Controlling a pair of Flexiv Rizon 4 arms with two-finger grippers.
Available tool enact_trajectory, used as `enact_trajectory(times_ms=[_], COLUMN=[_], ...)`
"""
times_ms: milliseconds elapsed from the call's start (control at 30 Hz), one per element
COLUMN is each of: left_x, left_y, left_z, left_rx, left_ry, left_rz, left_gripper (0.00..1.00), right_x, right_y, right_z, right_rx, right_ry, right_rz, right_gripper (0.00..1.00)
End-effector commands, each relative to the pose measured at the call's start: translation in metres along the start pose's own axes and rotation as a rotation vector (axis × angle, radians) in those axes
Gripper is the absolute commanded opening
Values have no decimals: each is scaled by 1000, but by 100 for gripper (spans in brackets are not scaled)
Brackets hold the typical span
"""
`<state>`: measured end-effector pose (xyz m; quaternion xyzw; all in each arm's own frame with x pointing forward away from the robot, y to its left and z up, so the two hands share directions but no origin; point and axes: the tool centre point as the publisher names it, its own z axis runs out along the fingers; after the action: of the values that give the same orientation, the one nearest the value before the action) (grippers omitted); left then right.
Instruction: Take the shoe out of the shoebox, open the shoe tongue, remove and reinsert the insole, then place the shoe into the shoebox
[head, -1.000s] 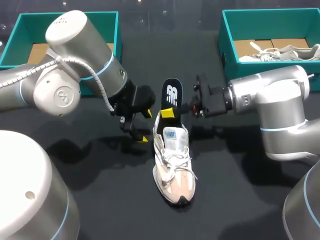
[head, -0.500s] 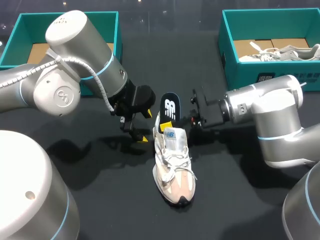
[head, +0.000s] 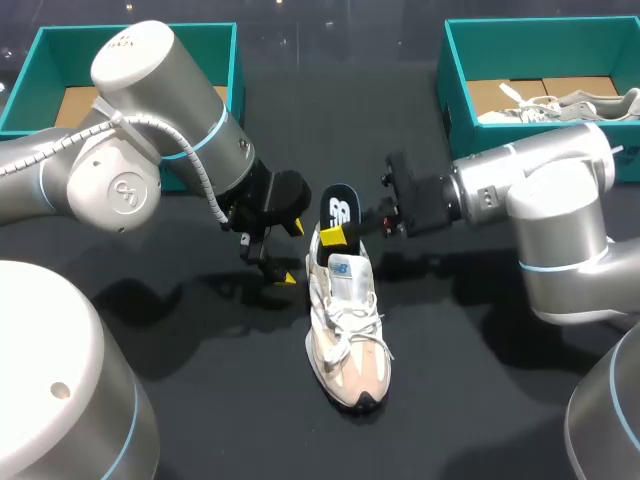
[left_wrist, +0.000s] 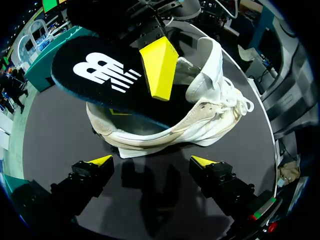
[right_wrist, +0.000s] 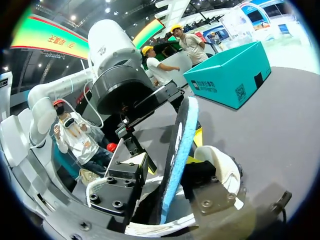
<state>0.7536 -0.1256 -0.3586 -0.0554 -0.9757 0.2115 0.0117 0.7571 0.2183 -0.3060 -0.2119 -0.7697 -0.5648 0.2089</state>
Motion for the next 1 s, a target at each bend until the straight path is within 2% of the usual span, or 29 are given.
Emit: enact_trajectory(times_ms=[33, 67, 100, 133, 267, 600, 767, 800, 867, 900, 1000], left_x=[1, 1, 1, 1, 1, 1, 1, 1, 1, 1, 1], left_y=[1, 1, 1, 1, 1, 1, 1, 1, 1, 1, 1], left_z=[0, 0, 0, 0, 0, 0, 0, 0, 0, 0, 0], left_rx=[1, 1, 1, 1, 1, 1, 1, 1, 1, 1, 1], left_ry=[0, 0, 0, 0, 0, 0, 0, 0, 0, 0, 0], left_rz=[1, 1, 1, 1, 1, 1, 1, 1, 1, 1, 1], left_gripper=[100, 100, 100, 100, 100, 100, 100, 100, 100, 100, 100], right_x=[1, 0, -1, -3, -8, -6, 0, 2, 3, 4, 3], right_y=[3, 3, 4, 4, -1, -39, -37, -34, -27, -24, -15], right_z=[-13, -14, -15, -15, -10, 5, 3, 2, 1, 0, -3], right_rx=[-10, -16, -21, -23, 0, 83, 68, 67, 68, 71, 66], right_ry=[-4, -2, 1, 3, 22, 68, 50, 45, 36, 32, 22], right_rz=[-4, -6, -7, -6, 28, 178, 169, 156, 129, 117, 77], right_gripper=[25, 18, 14, 0, 0, 0, 0, 5, 36, 42, 42])
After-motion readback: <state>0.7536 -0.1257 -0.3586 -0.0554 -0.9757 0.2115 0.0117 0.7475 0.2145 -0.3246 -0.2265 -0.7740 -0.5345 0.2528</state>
